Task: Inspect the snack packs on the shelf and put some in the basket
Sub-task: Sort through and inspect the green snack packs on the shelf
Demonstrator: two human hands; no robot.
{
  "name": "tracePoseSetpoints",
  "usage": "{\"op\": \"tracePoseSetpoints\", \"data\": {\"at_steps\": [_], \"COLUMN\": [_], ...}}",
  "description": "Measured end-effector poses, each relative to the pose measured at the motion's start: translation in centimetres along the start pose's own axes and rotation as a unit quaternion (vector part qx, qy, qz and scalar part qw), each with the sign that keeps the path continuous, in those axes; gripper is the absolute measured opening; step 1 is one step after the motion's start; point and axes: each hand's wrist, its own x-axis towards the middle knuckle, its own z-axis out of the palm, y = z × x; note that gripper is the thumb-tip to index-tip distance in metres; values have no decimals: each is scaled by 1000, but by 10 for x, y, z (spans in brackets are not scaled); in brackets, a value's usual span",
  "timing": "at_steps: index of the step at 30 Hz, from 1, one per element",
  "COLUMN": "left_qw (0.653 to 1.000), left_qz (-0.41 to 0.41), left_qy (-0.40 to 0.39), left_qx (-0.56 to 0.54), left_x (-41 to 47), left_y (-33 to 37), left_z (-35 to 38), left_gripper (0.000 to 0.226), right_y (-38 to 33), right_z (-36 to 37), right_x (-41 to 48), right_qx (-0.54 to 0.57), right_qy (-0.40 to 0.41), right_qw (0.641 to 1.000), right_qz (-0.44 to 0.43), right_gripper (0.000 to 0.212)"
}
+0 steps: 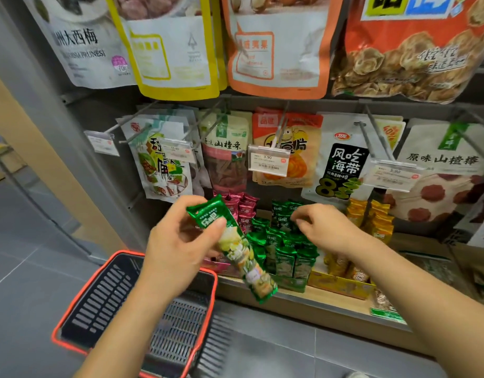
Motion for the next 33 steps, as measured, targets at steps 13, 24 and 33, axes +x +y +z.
{"op": "tracePoseSetpoints", "data": {"at_steps": [13,24,33], "left_qw": [996,965,937], "left_qz": [72,168,141], "left_qy": [-6,-40,-133], "left_qx": [59,198,290], "left_x": [33,66,80], "left_y": [-16,-31,-69], "left_z": [33,66,99], "left_gripper": [23,25,26], "right_y": [48,65,65], "right_z": [62,48,49], "right_x": [62,45,42], "right_qx": [-221,-90,-109], "right_qy": [-108,3,-50], "right_qw": [969,994,991], "right_qz": [-36,-65,-67], "right_gripper": [34,41,52]}}
